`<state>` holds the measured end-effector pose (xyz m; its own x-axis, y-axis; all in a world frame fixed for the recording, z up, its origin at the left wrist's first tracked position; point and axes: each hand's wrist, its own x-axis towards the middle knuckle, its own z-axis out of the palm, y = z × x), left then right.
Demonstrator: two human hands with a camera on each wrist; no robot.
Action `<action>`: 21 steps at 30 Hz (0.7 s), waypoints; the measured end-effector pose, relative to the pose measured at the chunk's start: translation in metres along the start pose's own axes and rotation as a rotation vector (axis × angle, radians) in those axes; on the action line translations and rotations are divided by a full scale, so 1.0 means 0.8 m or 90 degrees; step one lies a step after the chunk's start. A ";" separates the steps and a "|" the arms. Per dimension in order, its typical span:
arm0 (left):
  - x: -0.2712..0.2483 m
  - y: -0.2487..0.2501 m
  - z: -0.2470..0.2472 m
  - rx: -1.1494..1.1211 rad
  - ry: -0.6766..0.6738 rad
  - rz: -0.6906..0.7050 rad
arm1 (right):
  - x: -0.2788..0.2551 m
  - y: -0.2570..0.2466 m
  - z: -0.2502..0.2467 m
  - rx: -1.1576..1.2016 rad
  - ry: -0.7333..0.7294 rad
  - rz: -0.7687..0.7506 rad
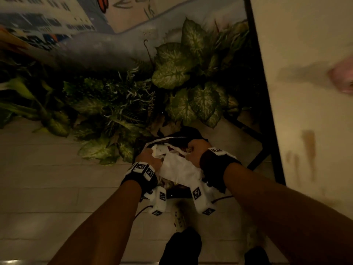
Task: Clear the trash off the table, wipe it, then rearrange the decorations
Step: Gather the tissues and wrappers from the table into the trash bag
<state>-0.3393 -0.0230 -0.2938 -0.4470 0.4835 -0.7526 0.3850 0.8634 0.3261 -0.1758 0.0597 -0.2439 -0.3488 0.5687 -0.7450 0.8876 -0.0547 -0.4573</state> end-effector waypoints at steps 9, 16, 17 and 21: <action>-0.111 0.121 -0.055 0.052 0.131 0.076 | -0.190 0.005 -0.156 -0.007 0.075 -0.243; -0.128 0.103 0.001 0.165 0.000 0.005 | -0.280 0.084 -0.236 -0.026 0.179 -0.266; -0.134 0.105 -0.001 0.162 0.021 0.008 | -0.290 0.094 -0.246 -0.026 0.189 -0.265; -0.165 0.135 -0.025 0.160 0.150 0.083 | -0.329 0.147 -0.288 -0.034 0.245 -0.233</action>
<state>-0.2551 0.0097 -0.1478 -0.5436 0.6324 -0.5519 0.6245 0.7441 0.2374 0.0898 0.0929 0.0106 -0.5119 0.8034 -0.3041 0.7461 0.2404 -0.6208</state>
